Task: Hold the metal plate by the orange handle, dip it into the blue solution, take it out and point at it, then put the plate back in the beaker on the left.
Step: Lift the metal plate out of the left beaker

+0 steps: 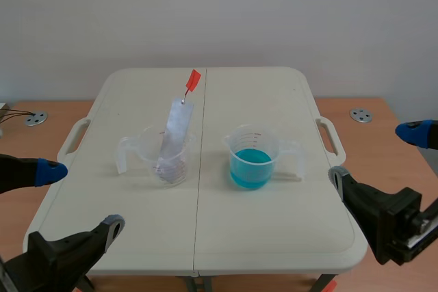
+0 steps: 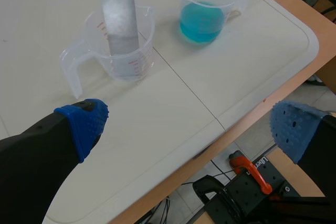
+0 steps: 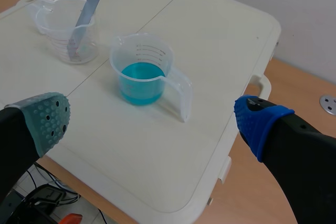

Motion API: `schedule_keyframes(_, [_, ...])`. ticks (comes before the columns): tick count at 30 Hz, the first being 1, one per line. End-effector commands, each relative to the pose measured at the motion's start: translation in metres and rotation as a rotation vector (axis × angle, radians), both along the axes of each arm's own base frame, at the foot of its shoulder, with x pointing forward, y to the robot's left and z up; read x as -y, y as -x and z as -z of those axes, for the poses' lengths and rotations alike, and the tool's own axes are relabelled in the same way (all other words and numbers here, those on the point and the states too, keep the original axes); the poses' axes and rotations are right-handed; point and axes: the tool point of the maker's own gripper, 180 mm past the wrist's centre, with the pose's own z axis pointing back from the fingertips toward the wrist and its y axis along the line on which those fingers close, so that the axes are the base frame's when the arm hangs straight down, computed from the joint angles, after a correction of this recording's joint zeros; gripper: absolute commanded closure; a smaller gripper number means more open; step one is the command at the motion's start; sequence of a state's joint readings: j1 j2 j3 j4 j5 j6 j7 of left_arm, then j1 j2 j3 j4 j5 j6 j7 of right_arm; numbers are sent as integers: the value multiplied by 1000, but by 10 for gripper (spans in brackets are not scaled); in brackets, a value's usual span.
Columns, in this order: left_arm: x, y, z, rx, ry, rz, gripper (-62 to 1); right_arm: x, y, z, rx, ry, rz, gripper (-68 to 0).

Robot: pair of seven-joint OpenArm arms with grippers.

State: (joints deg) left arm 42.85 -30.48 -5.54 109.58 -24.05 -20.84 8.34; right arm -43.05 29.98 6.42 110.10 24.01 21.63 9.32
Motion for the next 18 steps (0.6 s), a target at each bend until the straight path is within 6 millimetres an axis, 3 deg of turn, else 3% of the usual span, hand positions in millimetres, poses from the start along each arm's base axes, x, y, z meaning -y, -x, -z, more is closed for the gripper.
schedule_keyframes(1, [5,-2,-7,21,27,1,-623,1,-10,-14,54,-13,7,-655])
schedule_keyframes(16, [4,-2,-6,22,23,2,-623,-3,-29,-31,81,-74,7,-655])
schedule_keyframes(17, [4,-2,-6,22,22,3,-547,-5,-31,-33,82,-91,2,-655])
schedule_keyframes(18, [4,-2,-6,22,21,4,-425,-9,-32,-35,81,-101,-13,-655])
